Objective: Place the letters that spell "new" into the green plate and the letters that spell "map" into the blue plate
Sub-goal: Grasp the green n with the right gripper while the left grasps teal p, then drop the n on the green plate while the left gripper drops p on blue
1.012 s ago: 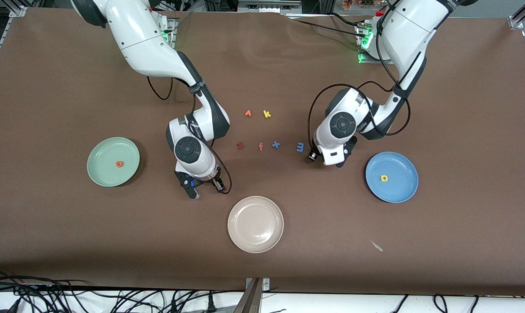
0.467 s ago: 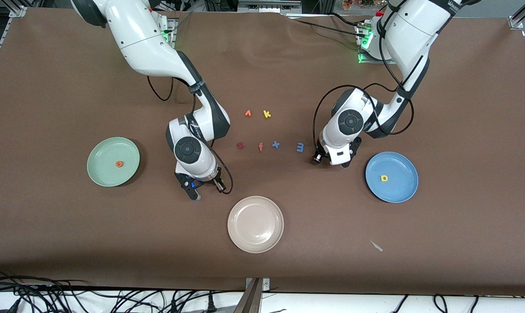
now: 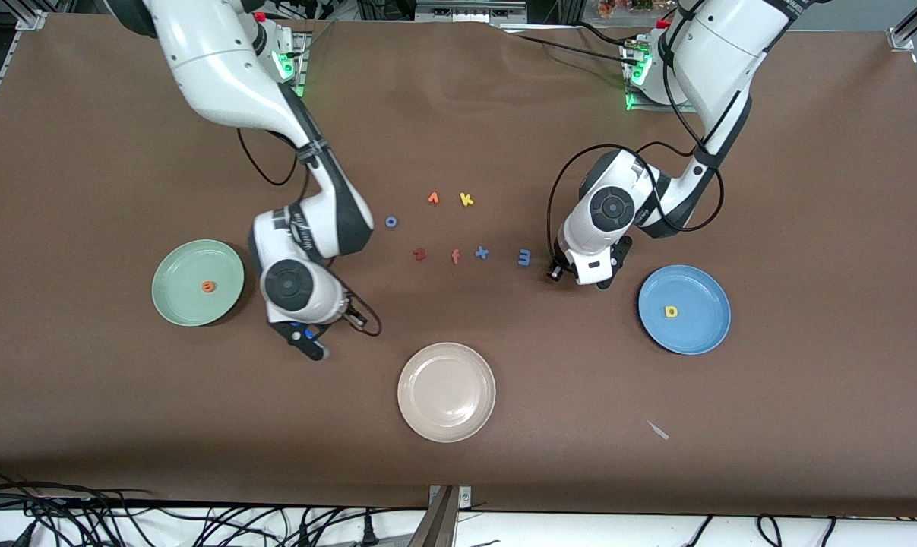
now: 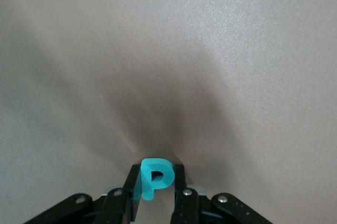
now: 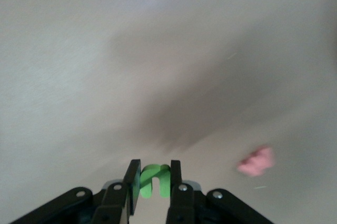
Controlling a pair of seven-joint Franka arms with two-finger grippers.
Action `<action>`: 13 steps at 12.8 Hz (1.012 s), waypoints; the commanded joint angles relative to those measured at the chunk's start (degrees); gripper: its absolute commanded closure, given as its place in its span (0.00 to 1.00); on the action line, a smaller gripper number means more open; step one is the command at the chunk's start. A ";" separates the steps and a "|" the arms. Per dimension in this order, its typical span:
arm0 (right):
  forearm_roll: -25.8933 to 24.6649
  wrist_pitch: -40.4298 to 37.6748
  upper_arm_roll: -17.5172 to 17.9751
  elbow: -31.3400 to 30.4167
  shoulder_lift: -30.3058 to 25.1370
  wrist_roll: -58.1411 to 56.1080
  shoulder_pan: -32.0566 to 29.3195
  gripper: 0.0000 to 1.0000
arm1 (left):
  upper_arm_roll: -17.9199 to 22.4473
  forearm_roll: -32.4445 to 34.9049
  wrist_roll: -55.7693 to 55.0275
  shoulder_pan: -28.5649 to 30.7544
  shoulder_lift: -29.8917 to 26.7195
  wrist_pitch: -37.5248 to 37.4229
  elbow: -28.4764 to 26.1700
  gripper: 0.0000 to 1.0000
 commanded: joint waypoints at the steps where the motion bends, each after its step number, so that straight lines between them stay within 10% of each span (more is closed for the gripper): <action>1: 0.09 -2.14 -2.84 -8.24 -7.13 -11.93 -0.16 1.00 | -0.05 1.77 -1.32 0.06 -1.27 -0.15 -1.45 1.00; 6: -0.18 6.98 -10.39 -26.79 -17.25 -31.98 -0.16 1.00 | 0.13 6.33 1.57 2.42 -4.26 -12.78 3.89 1.00; 12: 0.35 16.92 -18.23 -33.94 -16.47 -51.51 -2.17 1.00 | 0.31 7.31 21.05 9.53 -4.44 -26.86 13.39 1.00; 13: 0.35 16.94 -18.23 -33.86 -16.12 -51.97 -2.79 0.72 | 0.48 7.40 25.36 11.20 -4.35 -26.87 13.84 0.99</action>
